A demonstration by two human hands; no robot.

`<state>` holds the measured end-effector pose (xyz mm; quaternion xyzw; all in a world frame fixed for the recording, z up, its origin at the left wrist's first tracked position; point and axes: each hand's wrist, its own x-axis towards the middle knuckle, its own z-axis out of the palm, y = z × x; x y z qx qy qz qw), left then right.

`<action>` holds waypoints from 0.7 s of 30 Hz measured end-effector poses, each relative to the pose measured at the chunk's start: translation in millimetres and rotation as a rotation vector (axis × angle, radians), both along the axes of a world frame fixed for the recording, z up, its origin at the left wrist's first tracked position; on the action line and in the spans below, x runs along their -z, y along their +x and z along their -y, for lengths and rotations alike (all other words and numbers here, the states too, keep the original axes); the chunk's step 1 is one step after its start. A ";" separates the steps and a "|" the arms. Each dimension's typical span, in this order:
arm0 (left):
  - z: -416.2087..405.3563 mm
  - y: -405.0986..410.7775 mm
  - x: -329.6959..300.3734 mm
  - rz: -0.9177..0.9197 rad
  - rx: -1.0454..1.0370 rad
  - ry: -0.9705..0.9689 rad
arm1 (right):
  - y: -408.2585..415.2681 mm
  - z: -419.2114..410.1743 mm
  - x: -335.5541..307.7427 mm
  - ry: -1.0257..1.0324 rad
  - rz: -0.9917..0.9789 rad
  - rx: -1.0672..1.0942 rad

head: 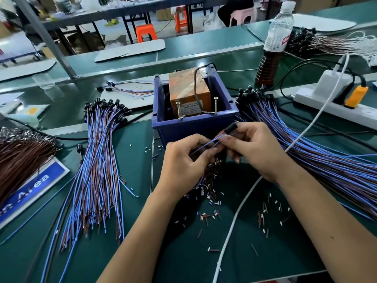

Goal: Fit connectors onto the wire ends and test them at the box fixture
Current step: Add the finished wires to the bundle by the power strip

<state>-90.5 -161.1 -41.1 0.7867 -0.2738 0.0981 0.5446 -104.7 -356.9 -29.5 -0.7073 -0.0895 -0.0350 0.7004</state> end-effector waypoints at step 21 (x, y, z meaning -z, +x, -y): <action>1.3 -0.2 0.6 -0.310 0.076 -0.161 | -2.8 -2.2 -3.3 0.049 -0.054 0.046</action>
